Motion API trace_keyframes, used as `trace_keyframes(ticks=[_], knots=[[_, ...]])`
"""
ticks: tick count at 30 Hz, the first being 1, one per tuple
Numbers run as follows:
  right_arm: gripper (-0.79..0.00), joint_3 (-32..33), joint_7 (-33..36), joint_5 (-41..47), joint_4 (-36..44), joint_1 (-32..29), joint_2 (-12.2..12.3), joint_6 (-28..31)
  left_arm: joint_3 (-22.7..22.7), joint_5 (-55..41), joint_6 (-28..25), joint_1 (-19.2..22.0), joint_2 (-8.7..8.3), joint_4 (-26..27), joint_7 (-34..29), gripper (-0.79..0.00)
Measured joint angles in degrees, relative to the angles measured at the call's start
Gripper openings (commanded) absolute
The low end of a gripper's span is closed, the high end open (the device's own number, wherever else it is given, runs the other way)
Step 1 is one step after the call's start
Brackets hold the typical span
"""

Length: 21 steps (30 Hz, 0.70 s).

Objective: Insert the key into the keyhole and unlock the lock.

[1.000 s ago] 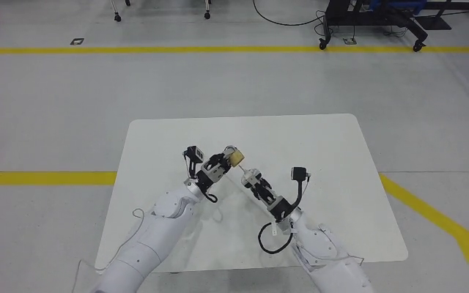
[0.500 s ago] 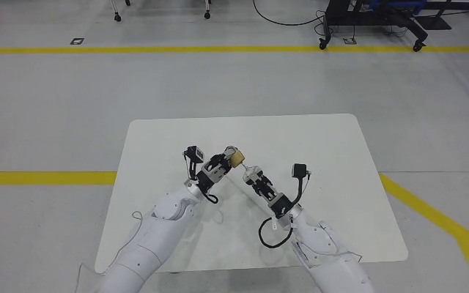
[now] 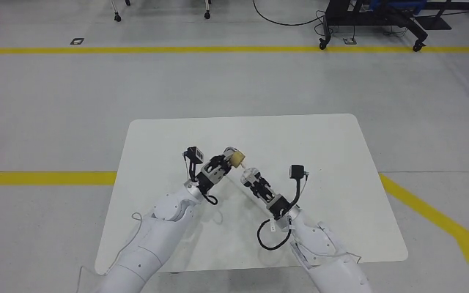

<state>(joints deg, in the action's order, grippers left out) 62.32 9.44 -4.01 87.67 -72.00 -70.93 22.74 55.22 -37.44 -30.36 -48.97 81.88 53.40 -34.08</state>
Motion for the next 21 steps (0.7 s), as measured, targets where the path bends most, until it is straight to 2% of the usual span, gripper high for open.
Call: trace_keyframes(ticks=[7,21], knots=[[-0.785,-0.1,-0.1,-0.4,-0.3,0.2,-0.3,-0.5,1.0,1.6,-0.9,-0.1,0.08,0.1,-0.1,-0.785],[-0.785,3.2,10.8,6.0,0.8,-0.6,0.3,-2.7,3.1,10.6,-2.4,-0.7,-0.68,1.4,0.1,-0.785]])
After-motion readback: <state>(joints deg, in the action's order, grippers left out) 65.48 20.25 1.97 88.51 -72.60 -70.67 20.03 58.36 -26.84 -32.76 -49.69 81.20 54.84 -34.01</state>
